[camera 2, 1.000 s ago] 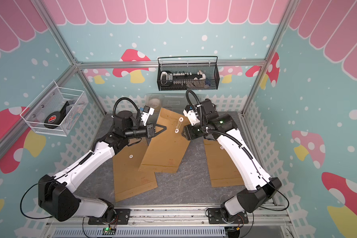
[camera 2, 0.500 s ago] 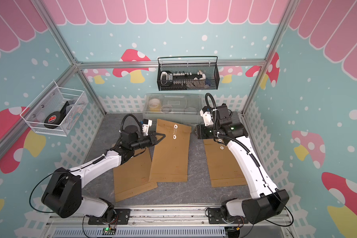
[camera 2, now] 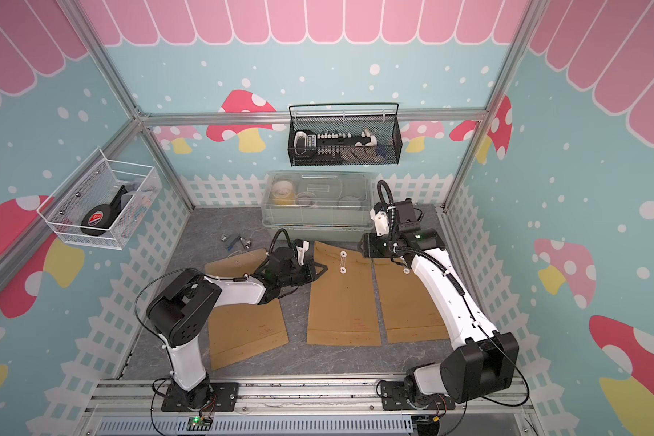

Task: Close the mouth of the file bag
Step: Place the file bag at the center of the board.

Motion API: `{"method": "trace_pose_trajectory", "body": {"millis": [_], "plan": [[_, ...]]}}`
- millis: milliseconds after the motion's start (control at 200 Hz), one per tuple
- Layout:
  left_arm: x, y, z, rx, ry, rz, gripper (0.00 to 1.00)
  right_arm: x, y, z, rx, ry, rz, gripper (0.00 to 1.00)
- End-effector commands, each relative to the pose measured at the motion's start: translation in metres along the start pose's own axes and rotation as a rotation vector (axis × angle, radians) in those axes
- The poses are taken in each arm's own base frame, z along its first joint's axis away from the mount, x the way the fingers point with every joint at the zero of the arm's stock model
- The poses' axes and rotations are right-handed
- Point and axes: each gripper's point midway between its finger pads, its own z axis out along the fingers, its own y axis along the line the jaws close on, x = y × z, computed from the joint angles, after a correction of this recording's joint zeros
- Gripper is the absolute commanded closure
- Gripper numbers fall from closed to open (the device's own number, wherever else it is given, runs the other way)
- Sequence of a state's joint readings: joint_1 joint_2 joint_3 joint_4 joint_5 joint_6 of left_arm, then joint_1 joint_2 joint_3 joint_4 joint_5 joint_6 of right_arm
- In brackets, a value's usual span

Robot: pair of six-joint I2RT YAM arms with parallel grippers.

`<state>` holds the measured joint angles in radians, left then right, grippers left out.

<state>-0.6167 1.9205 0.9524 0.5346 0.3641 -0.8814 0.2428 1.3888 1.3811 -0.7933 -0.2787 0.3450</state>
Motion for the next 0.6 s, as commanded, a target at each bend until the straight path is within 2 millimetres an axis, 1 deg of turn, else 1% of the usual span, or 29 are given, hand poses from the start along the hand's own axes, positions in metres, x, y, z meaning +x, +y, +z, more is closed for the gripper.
{"method": "trace_pose_trajectory", "body": {"millis": [0,100,150,205,265,310,355,410,435,520,595], "plan": [[-0.024,-0.025,0.014,0.071,-0.088,0.024,1.00,0.003,-0.005,0.009,-0.003,0.012,0.007,0.44],[-0.015,-0.023,0.027,0.054,-0.039,0.032,1.00,0.005,-0.009,0.012,0.006,0.017,0.012,0.44],[-0.010,-0.021,0.031,0.036,-0.009,0.033,0.96,0.006,-0.011,0.014,0.008,0.020,0.018,0.44],[-0.004,-0.015,0.033,0.001,0.022,0.021,0.88,0.006,-0.013,0.017,0.013,0.019,0.029,0.44],[0.003,-0.008,0.030,-0.041,0.050,0.008,0.74,0.005,-0.013,0.020,0.011,0.016,0.047,0.44],[0.006,0.000,0.025,-0.089,0.068,0.003,0.63,0.005,-0.014,0.022,0.012,0.013,0.069,0.44],[0.010,0.009,0.019,-0.141,0.094,0.004,0.55,0.006,-0.016,0.025,0.012,0.008,0.091,0.43],[0.011,0.017,0.008,-0.195,0.119,0.006,0.38,0.007,-0.018,0.029,0.017,0.002,0.122,0.43],[0.010,0.021,0.003,-0.218,0.127,0.005,0.32,0.008,-0.019,0.031,0.016,0.002,0.136,0.43],[0.004,0.030,-0.020,-0.287,0.139,0.017,0.21,0.013,-0.017,0.039,0.004,0.007,0.183,0.43],[-0.002,0.033,-0.042,-0.335,0.132,0.042,0.17,0.020,-0.014,0.047,0.005,0.022,0.215,0.43]]}}
